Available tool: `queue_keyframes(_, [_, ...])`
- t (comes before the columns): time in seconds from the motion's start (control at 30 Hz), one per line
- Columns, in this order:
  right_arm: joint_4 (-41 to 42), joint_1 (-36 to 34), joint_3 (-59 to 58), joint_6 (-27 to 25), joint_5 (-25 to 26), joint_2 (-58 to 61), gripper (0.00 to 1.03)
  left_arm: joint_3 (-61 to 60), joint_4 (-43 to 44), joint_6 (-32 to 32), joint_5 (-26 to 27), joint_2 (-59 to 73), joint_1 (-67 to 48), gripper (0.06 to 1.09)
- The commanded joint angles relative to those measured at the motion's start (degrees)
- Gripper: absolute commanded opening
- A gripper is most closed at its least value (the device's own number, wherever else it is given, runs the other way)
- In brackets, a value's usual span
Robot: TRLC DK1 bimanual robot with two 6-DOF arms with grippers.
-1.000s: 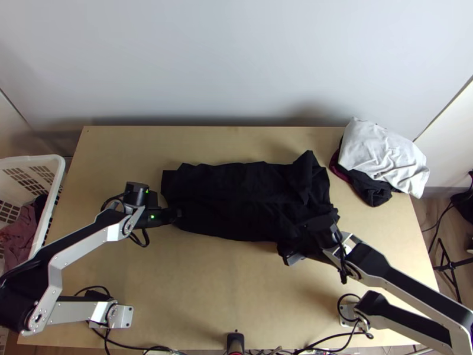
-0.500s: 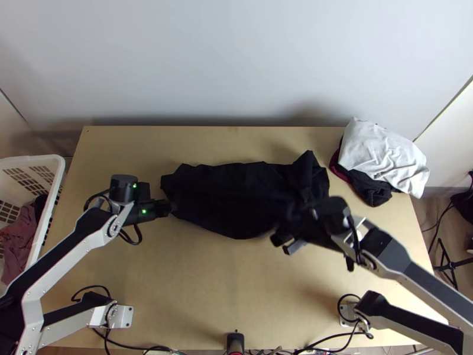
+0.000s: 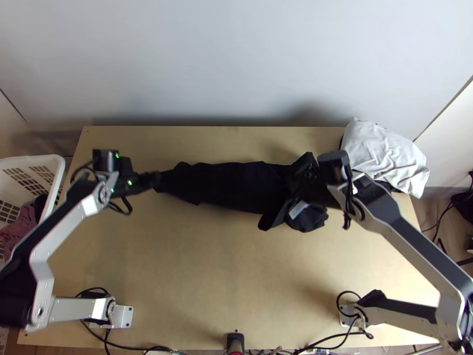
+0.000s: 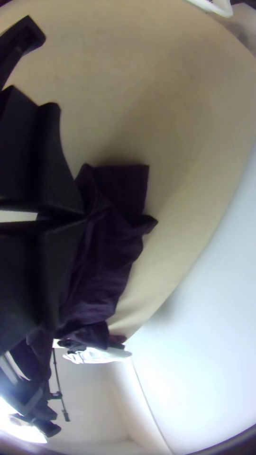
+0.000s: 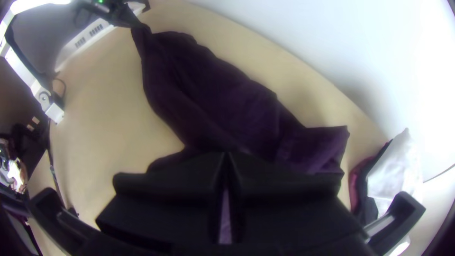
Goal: Fold the t-shirt
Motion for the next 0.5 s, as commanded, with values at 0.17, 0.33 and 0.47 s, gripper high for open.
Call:
queue_keyframes(0.17, [7.35,-11.03,5.22,-5.68,-4.54,13.02,0.03,15.26,-1.10,-2.04,-0.06,15.39,7.82,0.09])
queue_keyframes(0.33, [9.20,-11.21,6.10,-5.41,-5.60,18.20,0.03,16.23,-1.18,-3.10,-0.06,18.64,4.83,0.09])
queue_keyframes(0.47, [9.11,-10.59,5.57,-4.01,-8.23,22.07,0.03,16.75,-1.27,-3.80,-1.02,20.40,1.31,0.09])
